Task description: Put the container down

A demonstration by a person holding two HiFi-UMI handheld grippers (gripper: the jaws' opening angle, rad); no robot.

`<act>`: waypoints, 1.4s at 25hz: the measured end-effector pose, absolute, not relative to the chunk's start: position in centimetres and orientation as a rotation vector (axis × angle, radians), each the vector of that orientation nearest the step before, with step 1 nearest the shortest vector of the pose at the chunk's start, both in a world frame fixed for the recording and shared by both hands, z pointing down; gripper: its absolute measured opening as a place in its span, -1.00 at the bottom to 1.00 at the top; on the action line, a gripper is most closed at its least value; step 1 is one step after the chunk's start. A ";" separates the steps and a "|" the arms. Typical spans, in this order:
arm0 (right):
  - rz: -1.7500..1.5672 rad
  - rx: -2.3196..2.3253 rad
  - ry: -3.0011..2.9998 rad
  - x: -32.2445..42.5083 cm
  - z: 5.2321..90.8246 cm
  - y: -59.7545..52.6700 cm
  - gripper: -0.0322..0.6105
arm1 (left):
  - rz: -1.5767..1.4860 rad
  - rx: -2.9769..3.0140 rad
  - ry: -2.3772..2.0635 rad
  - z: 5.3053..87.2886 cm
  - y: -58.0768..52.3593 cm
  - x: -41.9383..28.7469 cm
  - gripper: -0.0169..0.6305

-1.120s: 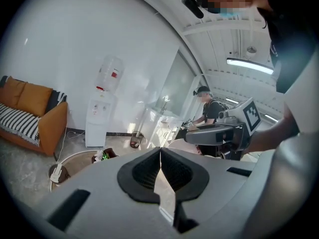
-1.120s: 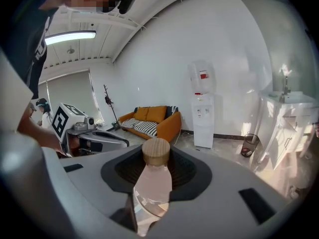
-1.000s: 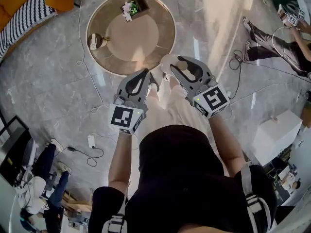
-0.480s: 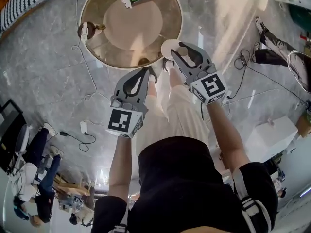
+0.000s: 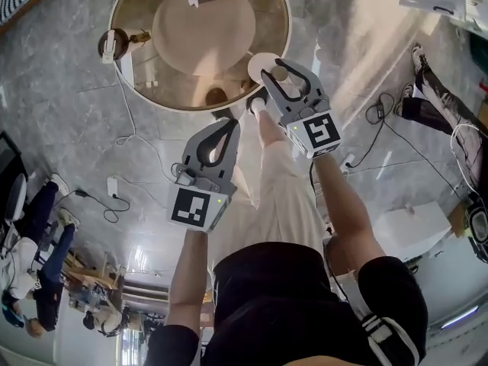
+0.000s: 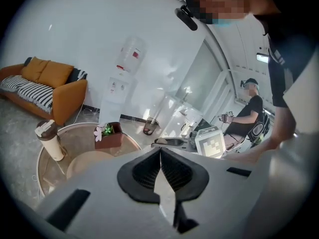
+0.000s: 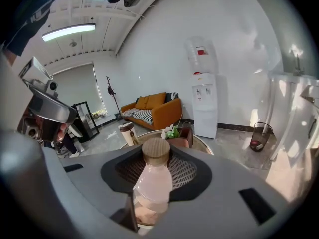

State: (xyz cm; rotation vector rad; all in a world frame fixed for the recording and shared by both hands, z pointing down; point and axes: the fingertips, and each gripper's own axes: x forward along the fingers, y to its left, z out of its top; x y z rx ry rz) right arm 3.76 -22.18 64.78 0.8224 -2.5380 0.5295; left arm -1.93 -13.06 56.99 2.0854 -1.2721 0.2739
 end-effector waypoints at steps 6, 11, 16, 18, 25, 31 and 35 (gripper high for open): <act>0.515 0.755 -2.520 5.0 70.5 -24.6 -0.47 | 0.232 2.029 -1.332 59.2 -15.6 0.0 -0.89; 0.513 0.760 -2.482 5.3 74.4 -26.1 -0.47 | 0.230 1.954 -1.326 60.1 -16.0 0.9 -0.89; 0.515 0.787 -2.433 5.8 77.6 -28.0 -0.47 | 0.212 1.941 -1.330 60.8 -17.0 1.8 -0.89; 0.525 0.810 -2.415 5.9 78.5 -28.6 -0.47 | 0.213 1.925 -1.321 61.3 -17.0 2.1 -0.89; 0.535 0.885 -2.330 6.4 81.9 -30.1 -0.47 | 0.228 1.906 -1.287 62.4 -17.2 3.2 -0.89; 0.511 0.876 -2.296 6.4 83.3 -30.5 -0.47 | 0.226 1.898 -1.266 62.7 -16.6 3.8 -0.89; 0.507 0.889 -2.267 6.3 84.0 -30.5 -0.47 | 0.228 1.888 -1.255 62.7 -16.3 3.8 -0.89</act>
